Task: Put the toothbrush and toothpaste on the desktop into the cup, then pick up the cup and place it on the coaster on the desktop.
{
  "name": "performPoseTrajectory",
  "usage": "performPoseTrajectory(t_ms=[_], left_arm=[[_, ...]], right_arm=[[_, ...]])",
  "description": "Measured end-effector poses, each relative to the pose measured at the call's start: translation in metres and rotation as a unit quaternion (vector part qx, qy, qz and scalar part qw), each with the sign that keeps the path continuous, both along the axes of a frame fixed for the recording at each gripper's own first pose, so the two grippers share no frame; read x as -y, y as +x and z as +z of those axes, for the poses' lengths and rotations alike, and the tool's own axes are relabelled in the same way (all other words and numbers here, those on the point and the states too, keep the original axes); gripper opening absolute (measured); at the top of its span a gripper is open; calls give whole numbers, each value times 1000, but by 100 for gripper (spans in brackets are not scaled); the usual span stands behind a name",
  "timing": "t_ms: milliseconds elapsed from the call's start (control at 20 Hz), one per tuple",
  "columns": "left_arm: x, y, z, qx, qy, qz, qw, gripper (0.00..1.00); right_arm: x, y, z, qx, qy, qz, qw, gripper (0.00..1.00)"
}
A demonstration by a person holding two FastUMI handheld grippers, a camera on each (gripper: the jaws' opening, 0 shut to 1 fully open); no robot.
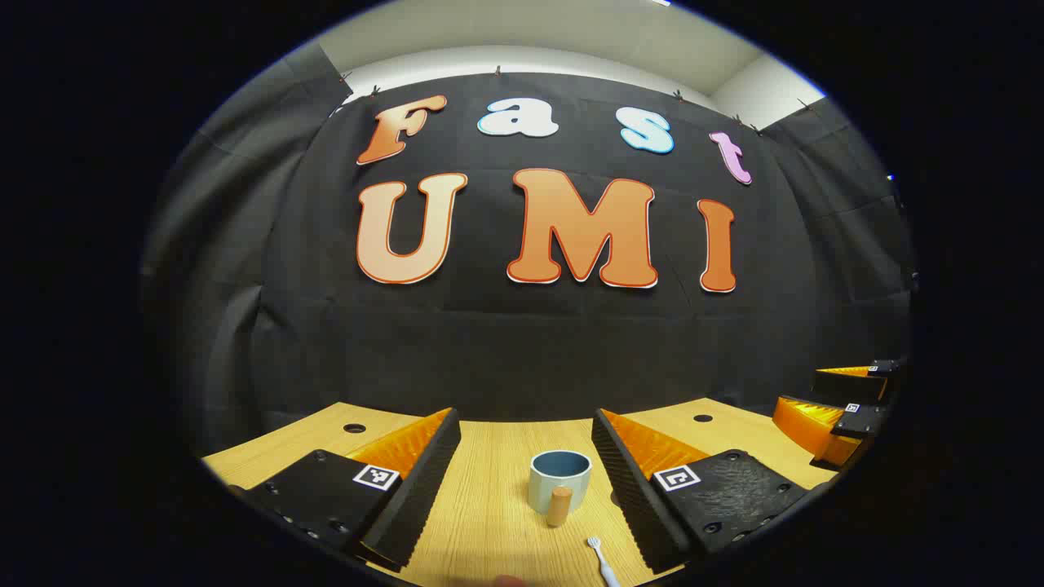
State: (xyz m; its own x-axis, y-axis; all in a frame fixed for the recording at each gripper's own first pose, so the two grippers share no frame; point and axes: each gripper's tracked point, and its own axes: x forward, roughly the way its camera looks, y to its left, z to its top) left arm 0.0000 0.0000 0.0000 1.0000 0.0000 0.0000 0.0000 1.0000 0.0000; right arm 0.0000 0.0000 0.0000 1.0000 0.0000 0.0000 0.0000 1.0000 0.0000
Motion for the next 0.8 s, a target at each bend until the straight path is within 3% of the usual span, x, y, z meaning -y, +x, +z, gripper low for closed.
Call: performPoseTrajectory(t_ms=[700,800], left_arm=[[6,0,-11,-16,10,-5,1000,97],[12,-2,-20,-30,12,-11,999,97]], right_arm=[[-8,-4,-4,-10,-4,10,1000,100],[-6,-6,-14,-23,-7,7,1000,97]])
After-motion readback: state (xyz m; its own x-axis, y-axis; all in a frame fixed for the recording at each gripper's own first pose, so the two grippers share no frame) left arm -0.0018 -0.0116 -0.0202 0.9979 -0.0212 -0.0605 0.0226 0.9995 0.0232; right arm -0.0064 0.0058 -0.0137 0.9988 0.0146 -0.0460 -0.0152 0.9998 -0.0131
